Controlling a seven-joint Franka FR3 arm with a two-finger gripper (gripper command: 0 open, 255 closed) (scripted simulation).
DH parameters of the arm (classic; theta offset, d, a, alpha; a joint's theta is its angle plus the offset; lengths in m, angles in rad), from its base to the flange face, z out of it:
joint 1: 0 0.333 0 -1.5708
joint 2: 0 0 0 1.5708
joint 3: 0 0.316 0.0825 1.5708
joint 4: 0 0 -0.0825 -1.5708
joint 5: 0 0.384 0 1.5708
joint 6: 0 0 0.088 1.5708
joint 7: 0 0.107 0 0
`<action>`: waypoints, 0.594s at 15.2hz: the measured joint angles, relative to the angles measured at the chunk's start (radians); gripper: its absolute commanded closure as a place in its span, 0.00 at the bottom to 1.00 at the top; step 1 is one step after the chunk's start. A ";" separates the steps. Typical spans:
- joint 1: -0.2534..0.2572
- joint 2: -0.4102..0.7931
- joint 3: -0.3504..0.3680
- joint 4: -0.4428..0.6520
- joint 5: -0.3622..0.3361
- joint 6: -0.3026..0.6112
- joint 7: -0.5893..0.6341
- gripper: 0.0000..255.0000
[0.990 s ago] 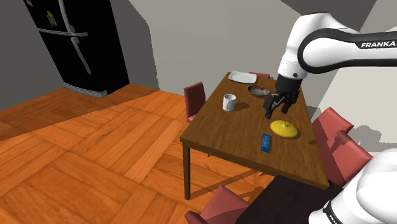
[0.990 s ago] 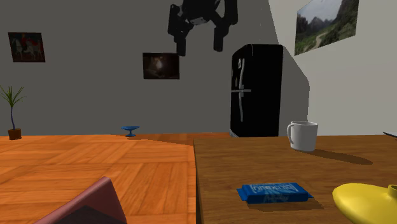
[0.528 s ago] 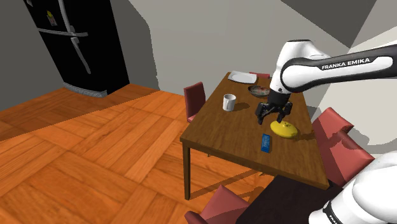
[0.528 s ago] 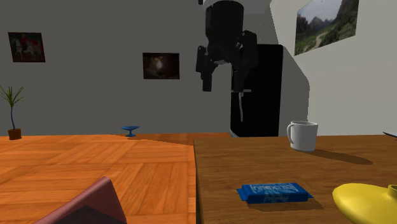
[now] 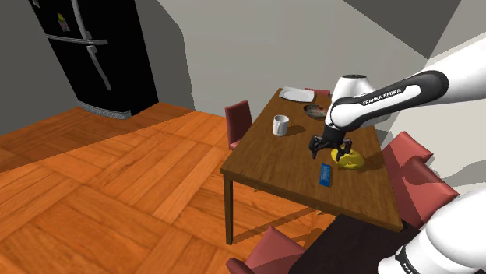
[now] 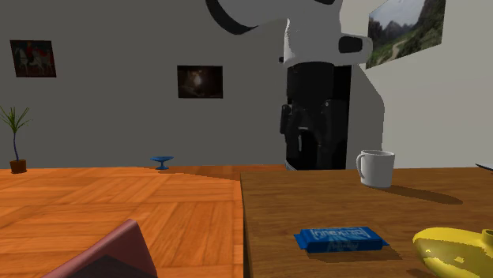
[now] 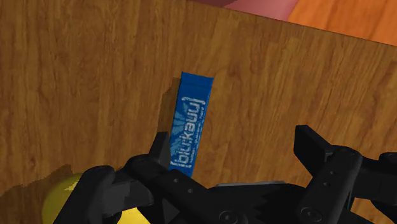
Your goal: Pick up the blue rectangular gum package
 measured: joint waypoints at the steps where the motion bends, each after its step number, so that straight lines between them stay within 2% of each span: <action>1: -0.013 0.039 -0.001 -0.003 -0.005 0.041 0.029 0.00; 7: -0.088 0.226 -0.031 -0.008 -0.040 0.232 0.193 0.00; 9: -0.095 0.270 -0.036 -0.005 -0.045 0.273 0.218 0.00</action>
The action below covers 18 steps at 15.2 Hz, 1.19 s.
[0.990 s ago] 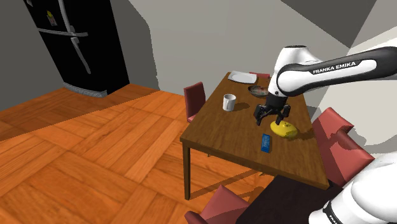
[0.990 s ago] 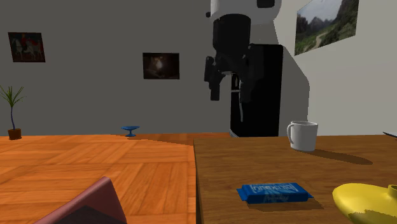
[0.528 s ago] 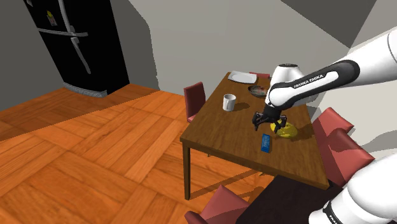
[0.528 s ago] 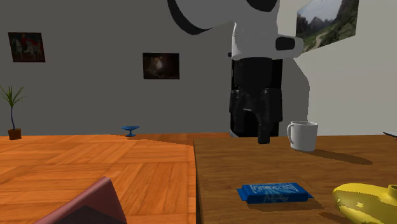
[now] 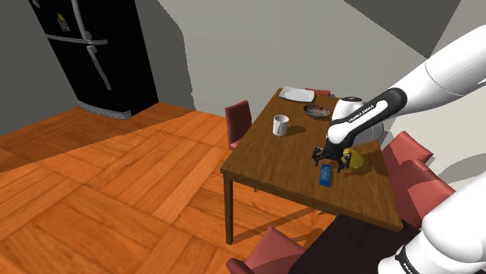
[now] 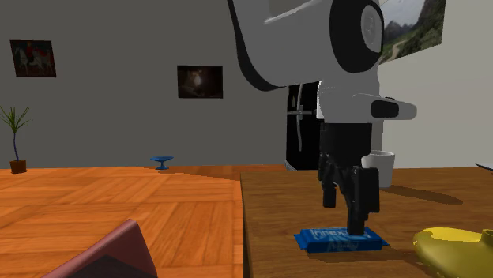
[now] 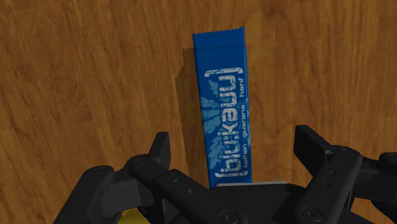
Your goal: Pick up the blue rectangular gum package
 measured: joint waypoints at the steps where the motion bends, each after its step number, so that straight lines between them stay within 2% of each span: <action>1: 0.000 0.016 0.000 -0.002 -0.001 0.018 0.006 0.00; 7: -0.003 0.101 -0.003 -0.004 -0.005 0.106 0.011 0.00; 8: -0.003 0.105 -0.003 -0.003 -0.005 0.108 0.011 1.00; 18: -0.001 0.104 0.000 0.002 -0.005 0.114 0.013 1.00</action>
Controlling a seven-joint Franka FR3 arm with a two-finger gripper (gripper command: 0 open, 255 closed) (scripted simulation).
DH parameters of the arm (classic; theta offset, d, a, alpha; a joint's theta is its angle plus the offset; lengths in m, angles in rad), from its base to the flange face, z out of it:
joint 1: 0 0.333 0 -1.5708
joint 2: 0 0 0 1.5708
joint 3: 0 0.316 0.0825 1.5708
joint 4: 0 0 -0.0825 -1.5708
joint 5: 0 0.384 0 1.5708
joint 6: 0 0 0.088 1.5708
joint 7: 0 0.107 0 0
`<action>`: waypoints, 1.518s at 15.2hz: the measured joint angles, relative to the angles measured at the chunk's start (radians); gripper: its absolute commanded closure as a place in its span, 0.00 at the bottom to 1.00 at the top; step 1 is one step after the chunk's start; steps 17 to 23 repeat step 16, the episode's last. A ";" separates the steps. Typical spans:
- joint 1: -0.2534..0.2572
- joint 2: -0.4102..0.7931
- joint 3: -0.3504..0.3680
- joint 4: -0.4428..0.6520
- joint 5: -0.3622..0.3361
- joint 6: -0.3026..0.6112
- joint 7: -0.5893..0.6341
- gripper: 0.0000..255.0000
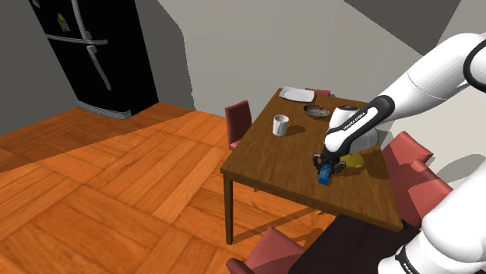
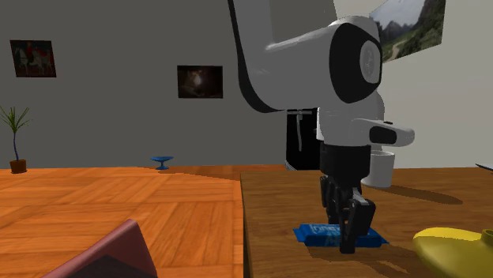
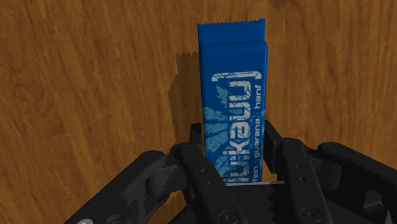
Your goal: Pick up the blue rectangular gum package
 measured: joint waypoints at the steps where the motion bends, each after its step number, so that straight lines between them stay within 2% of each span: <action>1: -0.001 -0.005 -0.001 -0.001 0.000 -0.008 0.000 1.00; 15: -0.002 -0.192 -0.002 0.019 0.006 -0.222 -0.009 1.00; 23: -0.002 -0.202 -0.002 0.019 0.006 -0.232 -0.010 1.00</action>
